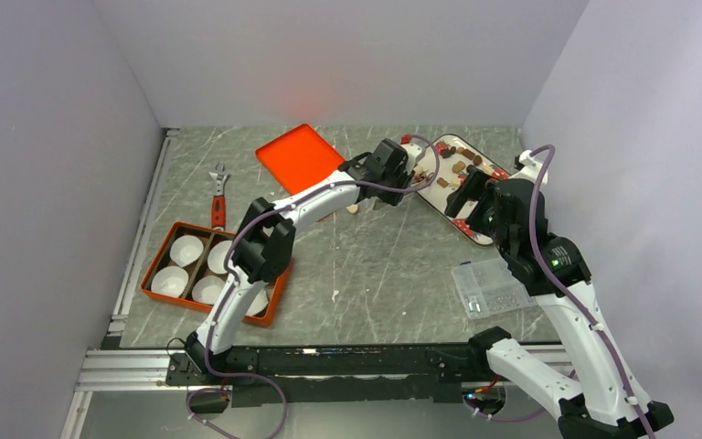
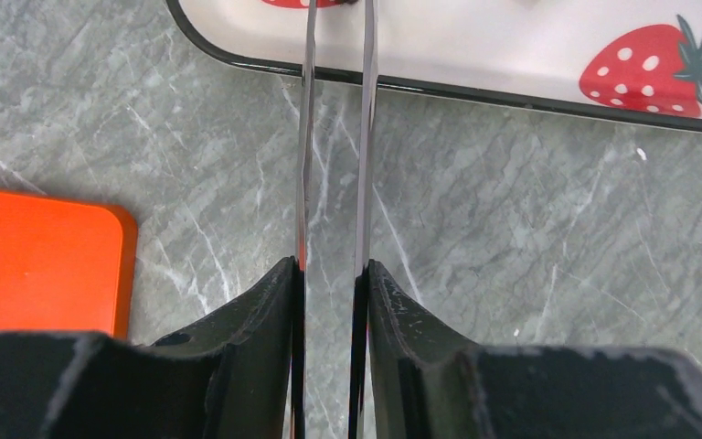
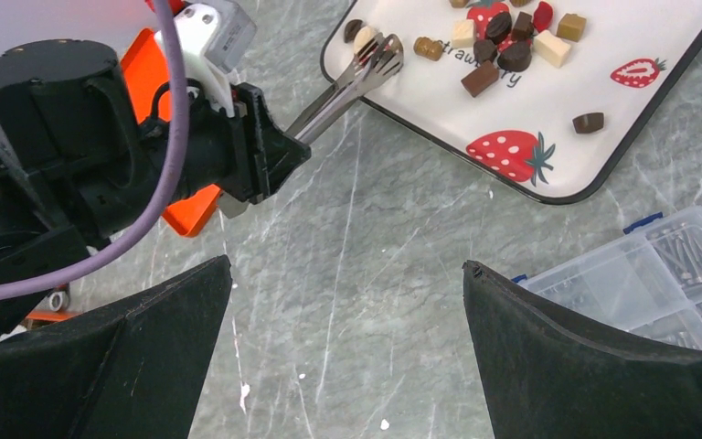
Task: Pack the chocolate
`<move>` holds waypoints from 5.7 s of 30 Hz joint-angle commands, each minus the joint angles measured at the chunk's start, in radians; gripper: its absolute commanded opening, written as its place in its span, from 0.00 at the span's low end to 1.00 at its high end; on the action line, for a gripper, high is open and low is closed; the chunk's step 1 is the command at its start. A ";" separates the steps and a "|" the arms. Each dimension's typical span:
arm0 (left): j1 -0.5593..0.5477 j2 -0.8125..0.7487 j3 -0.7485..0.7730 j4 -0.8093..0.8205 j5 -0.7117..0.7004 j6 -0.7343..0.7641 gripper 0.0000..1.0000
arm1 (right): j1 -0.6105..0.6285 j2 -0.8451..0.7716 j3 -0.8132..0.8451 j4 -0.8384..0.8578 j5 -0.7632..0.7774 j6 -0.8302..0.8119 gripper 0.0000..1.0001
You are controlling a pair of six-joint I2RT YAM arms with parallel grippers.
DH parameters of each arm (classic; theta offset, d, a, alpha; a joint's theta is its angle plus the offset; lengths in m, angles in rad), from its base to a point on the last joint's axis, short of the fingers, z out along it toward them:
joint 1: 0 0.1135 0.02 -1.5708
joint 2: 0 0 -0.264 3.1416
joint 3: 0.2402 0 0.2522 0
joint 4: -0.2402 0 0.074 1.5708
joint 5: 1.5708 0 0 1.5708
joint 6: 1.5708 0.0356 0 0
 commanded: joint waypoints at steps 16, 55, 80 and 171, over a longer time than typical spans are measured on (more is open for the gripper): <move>0.002 -0.212 -0.111 0.088 0.019 -0.052 0.34 | -0.001 -0.017 -0.020 0.021 0.021 -0.001 1.00; 0.064 -1.023 -0.827 -0.154 -0.284 -0.252 0.34 | 0.000 0.114 -0.066 0.159 -0.167 -0.019 1.00; 0.064 -1.573 -1.076 -0.712 -0.398 -0.576 0.34 | 0.001 0.210 -0.114 0.244 -0.312 -0.017 1.00; -0.005 -0.216 -0.117 0.097 -0.035 0.098 0.45 | 0.001 -0.004 0.076 -0.036 0.000 0.025 1.00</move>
